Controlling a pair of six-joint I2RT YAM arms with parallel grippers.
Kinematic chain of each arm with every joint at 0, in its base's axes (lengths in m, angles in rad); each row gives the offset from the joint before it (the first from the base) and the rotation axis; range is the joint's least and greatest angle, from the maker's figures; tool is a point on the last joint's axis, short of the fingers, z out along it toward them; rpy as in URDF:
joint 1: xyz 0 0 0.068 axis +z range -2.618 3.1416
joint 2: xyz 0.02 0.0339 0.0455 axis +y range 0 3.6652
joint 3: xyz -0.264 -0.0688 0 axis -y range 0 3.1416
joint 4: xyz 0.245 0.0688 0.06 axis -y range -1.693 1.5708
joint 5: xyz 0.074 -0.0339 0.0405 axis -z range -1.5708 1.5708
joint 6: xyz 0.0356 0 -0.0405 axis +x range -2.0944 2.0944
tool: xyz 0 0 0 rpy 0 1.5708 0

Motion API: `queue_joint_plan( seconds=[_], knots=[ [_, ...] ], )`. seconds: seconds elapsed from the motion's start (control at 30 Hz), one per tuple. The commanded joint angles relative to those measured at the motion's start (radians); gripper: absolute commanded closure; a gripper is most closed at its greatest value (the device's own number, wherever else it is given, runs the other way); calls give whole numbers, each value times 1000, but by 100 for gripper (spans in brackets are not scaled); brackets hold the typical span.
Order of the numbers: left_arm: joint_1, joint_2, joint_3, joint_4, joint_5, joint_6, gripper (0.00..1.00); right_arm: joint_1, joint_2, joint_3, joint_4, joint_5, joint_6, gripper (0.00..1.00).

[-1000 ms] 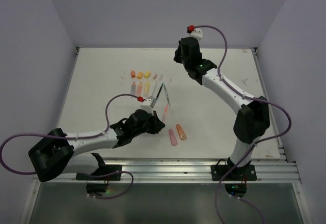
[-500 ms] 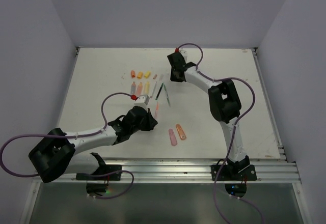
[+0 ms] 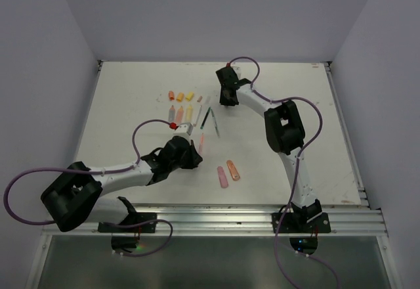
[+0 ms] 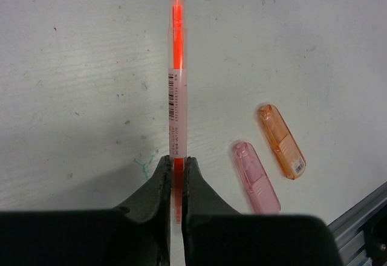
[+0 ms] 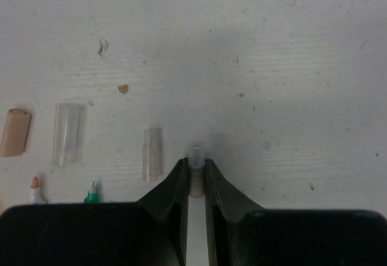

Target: Open the pen caps

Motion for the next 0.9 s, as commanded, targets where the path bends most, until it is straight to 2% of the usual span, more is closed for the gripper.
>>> queue_joint_plan(
  seconds=[0.0,0.1,0.27,0.63,0.87],
  knots=[
    [8,11,38,46,10,5,100,-4,2,26,-20,-33,16,87],
    [8,9,36,45,11,3,100,-4,2,23,-20,-36,21,79],
    [8,9,35,46,16,-2,100,-5,-13,0,-16,-33,30,74],
    [8,3,33,45,25,-11,100,-8,-105,-80,35,-51,42,70],
    [8,11,97,8,25,1,100,-8,-281,-205,66,-53,39,69]
  ],
)
